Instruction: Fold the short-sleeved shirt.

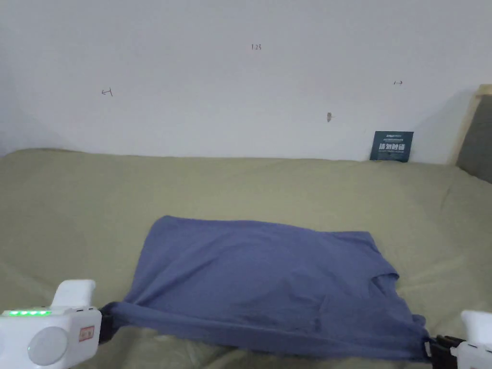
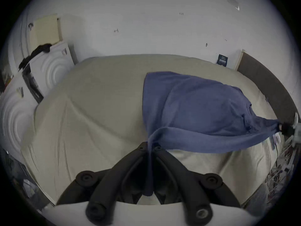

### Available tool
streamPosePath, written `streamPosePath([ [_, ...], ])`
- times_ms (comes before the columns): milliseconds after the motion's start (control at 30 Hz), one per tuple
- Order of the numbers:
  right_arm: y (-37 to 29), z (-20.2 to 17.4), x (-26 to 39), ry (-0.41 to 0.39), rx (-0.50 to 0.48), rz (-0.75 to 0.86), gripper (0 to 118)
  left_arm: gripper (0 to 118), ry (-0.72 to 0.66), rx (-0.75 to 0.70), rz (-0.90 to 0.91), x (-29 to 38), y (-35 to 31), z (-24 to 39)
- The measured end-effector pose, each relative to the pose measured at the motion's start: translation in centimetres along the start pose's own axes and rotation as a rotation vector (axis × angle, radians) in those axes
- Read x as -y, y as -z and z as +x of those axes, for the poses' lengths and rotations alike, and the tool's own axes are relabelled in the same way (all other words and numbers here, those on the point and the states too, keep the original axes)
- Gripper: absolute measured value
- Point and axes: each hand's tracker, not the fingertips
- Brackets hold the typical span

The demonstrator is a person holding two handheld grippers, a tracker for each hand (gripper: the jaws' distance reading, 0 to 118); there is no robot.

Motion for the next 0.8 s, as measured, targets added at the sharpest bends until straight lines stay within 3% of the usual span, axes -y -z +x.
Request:
streamPosePath([
  [133, -2.9, 0.5, 3.8, 0.035, -0.001, 0.001, 2, 1, -0.029, 0.018, -0.007, 3.7, -3.8, -0.6],
  [233, -4.0, 0.7, 5.6, 0.009, 0.0, -0.011, 2, 1, -0.018, 0.007, -0.01, 5.3, -5.5, -0.9],
  [633, -4.6, 0.9, 6.7, 0.01, -0.012, -0.038, 6, 2, 0.011, 0.012, -0.039, 7.9, -7.0, -1.0],
  [667, -4.7, 0.7, 6.6, 0.013, -0.011, -0.038, 28, 12, -0.006, 0.008, -0.032, 8.1, -7.1, -0.9],
  [700, -4.8, 0.5, 6.4, 0.021, -0.01, -0.036, 65, 39, -0.045, -0.009, -0.005, 8.0, -7.4, -1.0],
  [733, -4.9, 0.3, 6.3, 0.025, -0.012, -0.032, 104, 80, -0.09, 0.017, 0.002, 8.0, -7.6, -1.3],
  [767, -5.0, 0.1, 6.2, 0.028, -0.016, -0.022, 118, 118, -0.123, 0.057, 0.019, 7.9, -7.9, -1.4],
  [800, -6.3, -0.2, 5.8, 0.02, -0.002, 0.013, 118, 115, -0.16, 0.053, 0.099, 8.2, -8.3, -1.4],
])
